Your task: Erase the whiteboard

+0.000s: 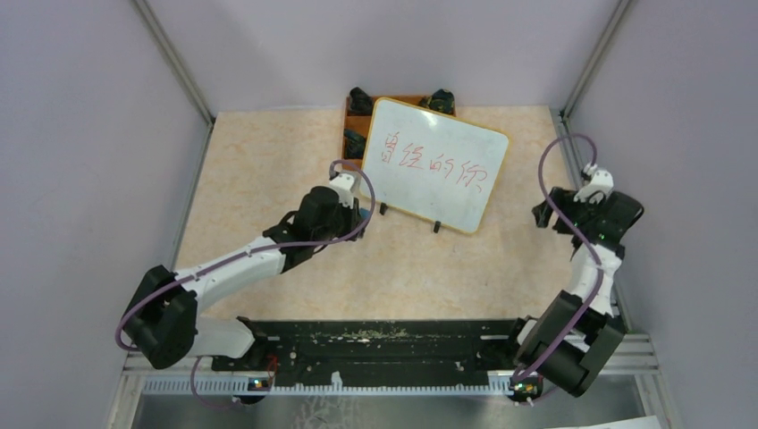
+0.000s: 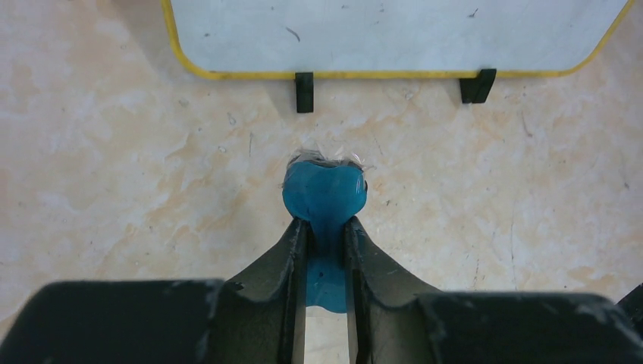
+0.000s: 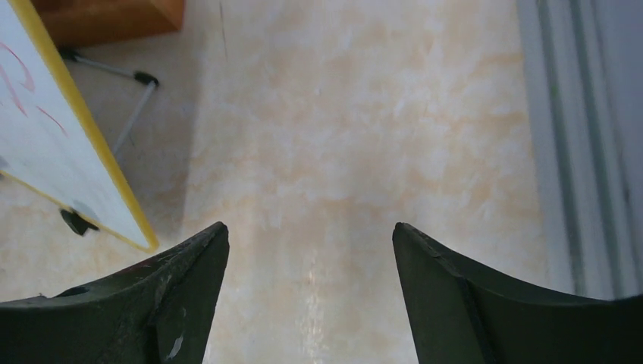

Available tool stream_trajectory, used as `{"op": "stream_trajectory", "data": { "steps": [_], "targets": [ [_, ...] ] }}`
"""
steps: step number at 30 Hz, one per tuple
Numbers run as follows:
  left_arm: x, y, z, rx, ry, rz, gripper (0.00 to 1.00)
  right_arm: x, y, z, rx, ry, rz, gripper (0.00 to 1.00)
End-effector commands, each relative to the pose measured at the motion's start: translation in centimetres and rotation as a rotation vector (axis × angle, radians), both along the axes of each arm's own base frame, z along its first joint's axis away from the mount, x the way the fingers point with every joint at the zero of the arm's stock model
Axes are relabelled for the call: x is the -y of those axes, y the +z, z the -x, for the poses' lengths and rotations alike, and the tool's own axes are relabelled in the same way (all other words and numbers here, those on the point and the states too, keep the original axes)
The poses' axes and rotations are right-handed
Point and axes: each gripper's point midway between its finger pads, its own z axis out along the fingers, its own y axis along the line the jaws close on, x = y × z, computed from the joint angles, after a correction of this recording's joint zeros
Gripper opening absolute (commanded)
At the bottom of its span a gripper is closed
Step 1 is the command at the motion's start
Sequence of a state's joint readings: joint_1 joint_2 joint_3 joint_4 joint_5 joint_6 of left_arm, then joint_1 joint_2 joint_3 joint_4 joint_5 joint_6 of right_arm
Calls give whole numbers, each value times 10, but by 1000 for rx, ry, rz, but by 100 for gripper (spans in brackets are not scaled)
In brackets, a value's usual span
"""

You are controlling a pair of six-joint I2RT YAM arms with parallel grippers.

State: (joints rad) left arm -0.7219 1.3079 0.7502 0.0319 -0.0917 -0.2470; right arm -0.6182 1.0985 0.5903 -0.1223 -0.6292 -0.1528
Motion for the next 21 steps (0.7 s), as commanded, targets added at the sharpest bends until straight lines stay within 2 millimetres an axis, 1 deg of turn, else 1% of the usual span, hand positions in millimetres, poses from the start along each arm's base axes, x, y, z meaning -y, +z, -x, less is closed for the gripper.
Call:
{"op": "stream_trajectory", "data": {
  "steps": [1, 4, 7, 10, 11, 12, 14, 18, 19, 21],
  "targets": [
    [18, 34, -19, 89, 3, 95, 7, -2, 90, -33, 105, 162, -3, 78],
    [17, 42, -23, 133, 14, 115, 8, -11, 128, -48, 101, 293, -70, 78],
    [14, 49, -29, 181, 35, 116, 9, -19, 148, -62, 58, 428, -101, 77],
    [15, 61, -36, 224, 39, 119, 9, -26, 161, -76, 32, 502, -89, 76],
    [16, 64, -38, 235, 38, 123, 10, -26, 168, -81, 42, 520, -73, 76],
    [18, 69, -39, 249, 36, 130, 11, -28, 171, -85, 46, 535, -66, 75],
    [21, 78, -44, 274, 34, 143, 12, -32, 165, -96, 27, 561, -79, 73],
    [29, 102, -53, 355, 30, 186, 13, -50, 164, -105, 28, 624, -99, 70],
    [31, 107, -56, 367, 25, 193, 13, -51, 164, -106, 31, 632, -108, 70],
    [37, 114, -61, 383, 13, 192, 14, -68, 166, -108, 37, 684, -127, 68]
  ]
}}
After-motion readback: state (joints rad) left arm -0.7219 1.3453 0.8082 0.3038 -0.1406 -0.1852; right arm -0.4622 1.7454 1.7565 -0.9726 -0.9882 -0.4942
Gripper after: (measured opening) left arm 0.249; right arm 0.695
